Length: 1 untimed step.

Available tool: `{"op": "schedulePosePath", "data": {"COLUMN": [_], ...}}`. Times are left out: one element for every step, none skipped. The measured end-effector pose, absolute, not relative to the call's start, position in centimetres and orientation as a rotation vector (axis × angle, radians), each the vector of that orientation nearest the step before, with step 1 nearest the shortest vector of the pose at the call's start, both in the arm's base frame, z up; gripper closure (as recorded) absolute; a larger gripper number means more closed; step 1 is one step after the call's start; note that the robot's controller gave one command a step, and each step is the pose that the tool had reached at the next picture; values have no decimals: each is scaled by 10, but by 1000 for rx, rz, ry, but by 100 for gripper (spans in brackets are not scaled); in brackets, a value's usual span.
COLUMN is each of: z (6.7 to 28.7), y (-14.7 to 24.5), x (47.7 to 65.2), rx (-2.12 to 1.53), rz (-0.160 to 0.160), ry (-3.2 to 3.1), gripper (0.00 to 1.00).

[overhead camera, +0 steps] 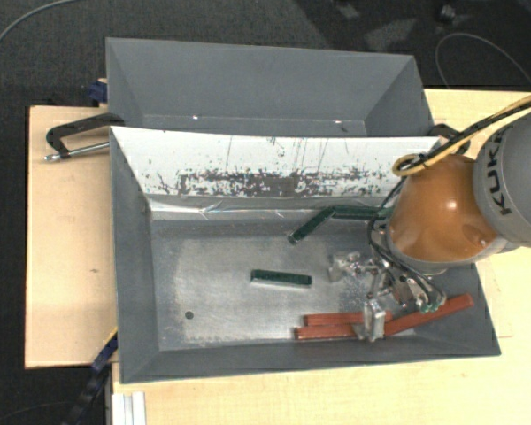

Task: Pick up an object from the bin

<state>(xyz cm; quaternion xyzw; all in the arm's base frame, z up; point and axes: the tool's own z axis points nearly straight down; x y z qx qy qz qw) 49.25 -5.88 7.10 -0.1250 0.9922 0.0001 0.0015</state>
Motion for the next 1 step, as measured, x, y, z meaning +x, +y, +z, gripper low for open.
{"op": "schedulePosePath", "data": {"z": [70], "y": [-59], "x": [492], "rx": [-392], "rz": [1], "ry": [3116], "gripper": [100]}}
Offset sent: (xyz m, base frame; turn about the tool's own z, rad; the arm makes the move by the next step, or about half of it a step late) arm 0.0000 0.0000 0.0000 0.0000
